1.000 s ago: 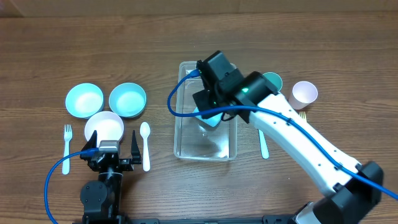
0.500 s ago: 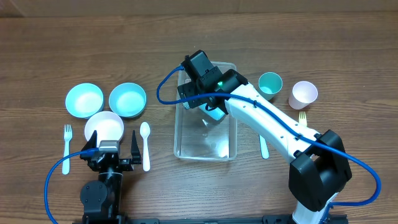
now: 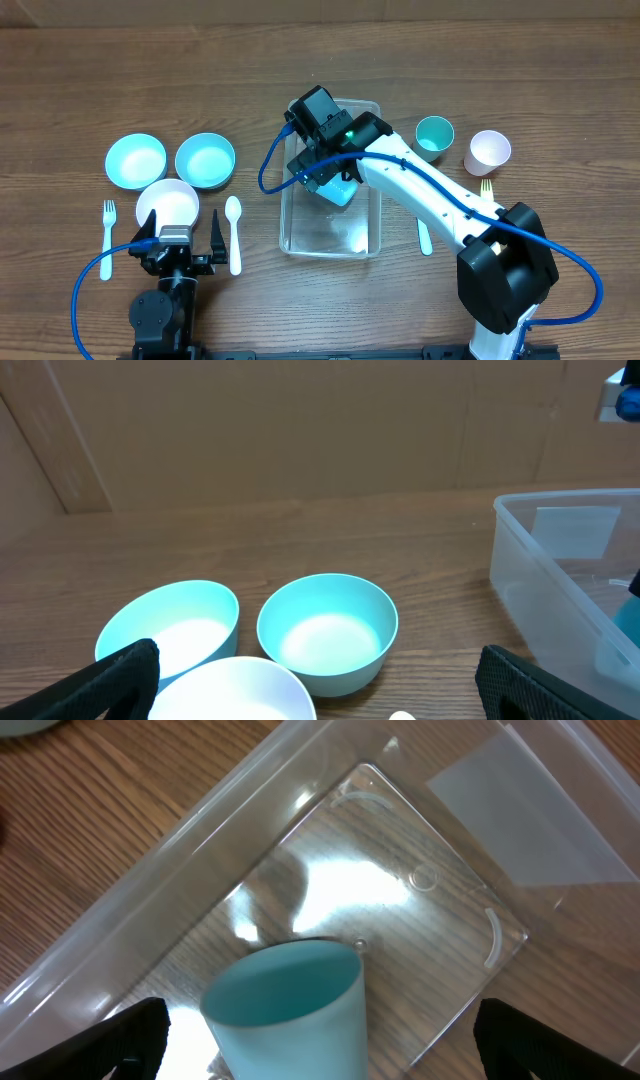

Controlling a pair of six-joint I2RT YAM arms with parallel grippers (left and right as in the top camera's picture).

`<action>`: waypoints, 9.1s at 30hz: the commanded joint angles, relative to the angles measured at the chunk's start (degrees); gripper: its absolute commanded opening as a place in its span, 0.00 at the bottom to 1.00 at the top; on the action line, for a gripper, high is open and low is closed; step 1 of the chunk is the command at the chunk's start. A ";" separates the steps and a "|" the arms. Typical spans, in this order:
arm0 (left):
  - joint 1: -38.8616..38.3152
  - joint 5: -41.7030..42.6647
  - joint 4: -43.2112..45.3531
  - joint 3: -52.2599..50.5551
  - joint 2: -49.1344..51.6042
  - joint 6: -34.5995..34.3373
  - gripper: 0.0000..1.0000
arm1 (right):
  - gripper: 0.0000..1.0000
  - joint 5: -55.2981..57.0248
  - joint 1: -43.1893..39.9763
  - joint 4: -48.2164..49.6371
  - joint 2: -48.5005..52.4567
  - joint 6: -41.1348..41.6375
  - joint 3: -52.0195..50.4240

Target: Pack container

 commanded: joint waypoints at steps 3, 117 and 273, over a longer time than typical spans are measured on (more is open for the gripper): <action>0.46 0.81 0.20 -0.35 -0.55 1.11 1.00 | 1.00 -6.62 0.07 1.44 0.09 -4.87 0.55; 0.46 0.81 0.20 -0.35 -0.55 1.11 1.00 | 0.65 3.37 -2.78 -9.62 4.72 44.89 1.79; 0.46 0.81 0.20 -0.35 -0.55 1.11 1.00 | 0.04 6.25 -6.32 -11.34 3.02 32.57 14.47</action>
